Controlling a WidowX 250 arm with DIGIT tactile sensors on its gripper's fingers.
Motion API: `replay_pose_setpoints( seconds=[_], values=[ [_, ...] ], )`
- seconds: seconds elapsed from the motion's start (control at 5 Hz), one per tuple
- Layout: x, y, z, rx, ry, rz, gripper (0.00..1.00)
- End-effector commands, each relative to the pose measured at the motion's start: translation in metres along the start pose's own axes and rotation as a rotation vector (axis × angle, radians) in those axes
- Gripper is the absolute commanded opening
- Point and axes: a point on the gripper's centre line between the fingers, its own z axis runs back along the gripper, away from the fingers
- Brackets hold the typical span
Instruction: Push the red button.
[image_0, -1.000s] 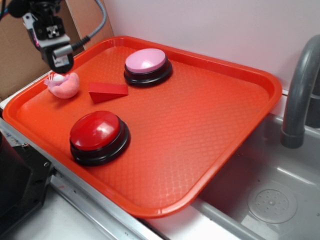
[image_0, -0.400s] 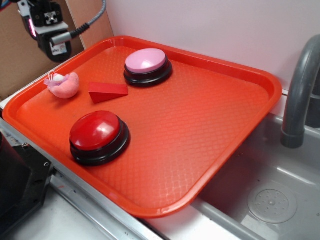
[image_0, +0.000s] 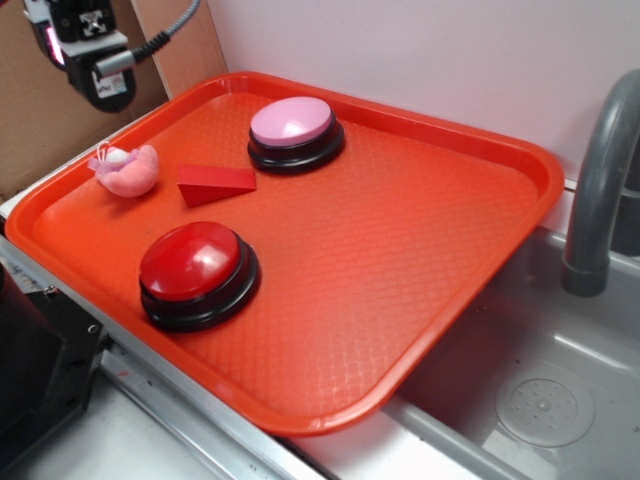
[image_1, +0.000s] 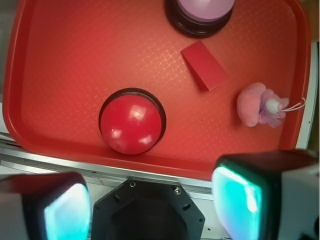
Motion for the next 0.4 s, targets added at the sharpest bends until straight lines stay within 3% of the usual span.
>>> replay_pose_setpoints(
  seconds=[0.0, 0.2],
  values=[
    [0.0033, 0.0112, 0.0133, -0.006, -0.074, 0.074, 1.00],
    [0.0048, 0.0147, 0.0130, 0.004, -0.071, 0.084, 1.00]
  ],
)
